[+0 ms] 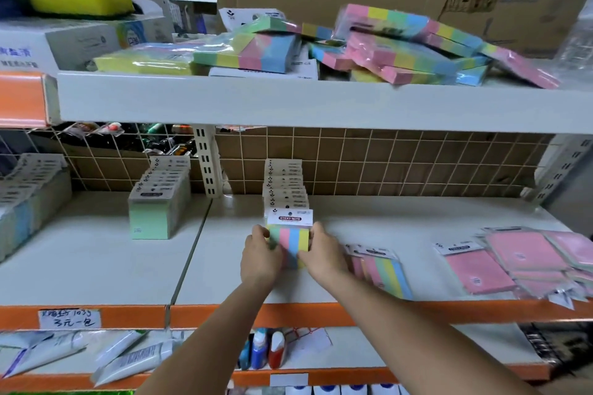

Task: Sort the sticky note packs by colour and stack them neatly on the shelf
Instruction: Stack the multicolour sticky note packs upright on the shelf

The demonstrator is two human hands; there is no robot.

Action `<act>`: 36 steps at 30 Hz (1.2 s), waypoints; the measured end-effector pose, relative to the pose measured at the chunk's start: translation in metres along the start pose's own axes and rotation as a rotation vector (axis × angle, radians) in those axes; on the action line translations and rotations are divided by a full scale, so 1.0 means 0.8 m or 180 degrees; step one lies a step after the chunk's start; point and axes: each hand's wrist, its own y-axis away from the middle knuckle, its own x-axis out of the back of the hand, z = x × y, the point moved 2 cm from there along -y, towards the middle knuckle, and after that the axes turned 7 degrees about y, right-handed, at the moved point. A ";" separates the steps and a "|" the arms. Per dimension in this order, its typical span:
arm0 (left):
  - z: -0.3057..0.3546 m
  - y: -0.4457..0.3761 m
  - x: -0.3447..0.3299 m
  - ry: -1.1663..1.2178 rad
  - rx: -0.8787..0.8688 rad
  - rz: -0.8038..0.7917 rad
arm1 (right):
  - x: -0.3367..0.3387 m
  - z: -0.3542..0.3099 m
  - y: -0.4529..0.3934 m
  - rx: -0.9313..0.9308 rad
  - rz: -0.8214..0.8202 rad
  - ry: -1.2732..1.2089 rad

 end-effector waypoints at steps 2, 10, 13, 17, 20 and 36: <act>-0.002 -0.005 -0.001 -0.0025 -0.0089 -0.0014 | -0.001 -0.001 -0.001 -0.0020 0.0009 0.0082; 0.001 -0.007 -0.004 -0.0048 -0.0354 0.0119 | 0.004 -0.004 -0.003 -0.0073 0.0066 0.0091; 0.002 -0.007 -0.002 -0.0036 -0.0447 0.0217 | 0.005 -0.006 -0.002 -0.0065 0.0067 0.0154; -0.002 -0.010 0.005 -0.0111 -0.0465 0.0313 | 0.004 -0.014 -0.001 -0.0018 0.0073 0.0203; -0.006 -0.013 0.005 0.0030 -0.0264 0.0216 | 0.002 -0.019 0.000 -0.0063 0.0023 0.0208; -0.002 -0.005 0.007 -0.0437 -0.0035 -0.0302 | 0.003 -0.015 -0.003 -0.0042 -0.0106 0.0532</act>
